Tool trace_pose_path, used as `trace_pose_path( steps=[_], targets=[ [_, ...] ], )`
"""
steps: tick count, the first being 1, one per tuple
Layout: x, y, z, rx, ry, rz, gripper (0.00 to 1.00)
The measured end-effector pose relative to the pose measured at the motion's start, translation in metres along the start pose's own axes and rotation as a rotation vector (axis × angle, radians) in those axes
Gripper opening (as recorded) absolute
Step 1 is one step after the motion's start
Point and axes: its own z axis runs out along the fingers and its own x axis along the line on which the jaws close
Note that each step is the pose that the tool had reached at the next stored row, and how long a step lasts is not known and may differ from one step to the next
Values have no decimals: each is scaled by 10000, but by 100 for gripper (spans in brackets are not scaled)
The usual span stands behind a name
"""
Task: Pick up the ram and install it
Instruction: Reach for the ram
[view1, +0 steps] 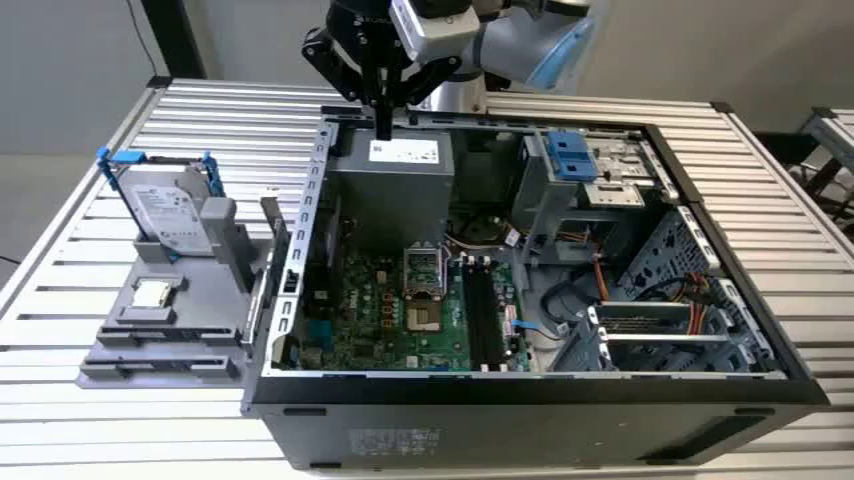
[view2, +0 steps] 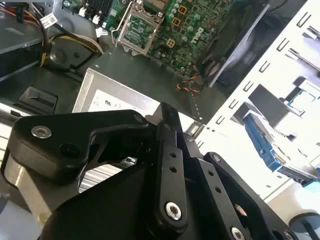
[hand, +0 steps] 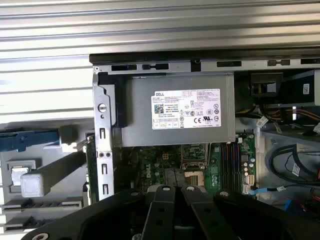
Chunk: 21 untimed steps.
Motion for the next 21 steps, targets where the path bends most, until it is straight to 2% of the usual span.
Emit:
trace_pose_path(
  steps=[14,17,21],
  targets=[
    [6,0,0,1,0,1,0],
    [51,-4,-1,0,0,0,0],
    [148,-11,-4,0,0,1,0]
  ],
)
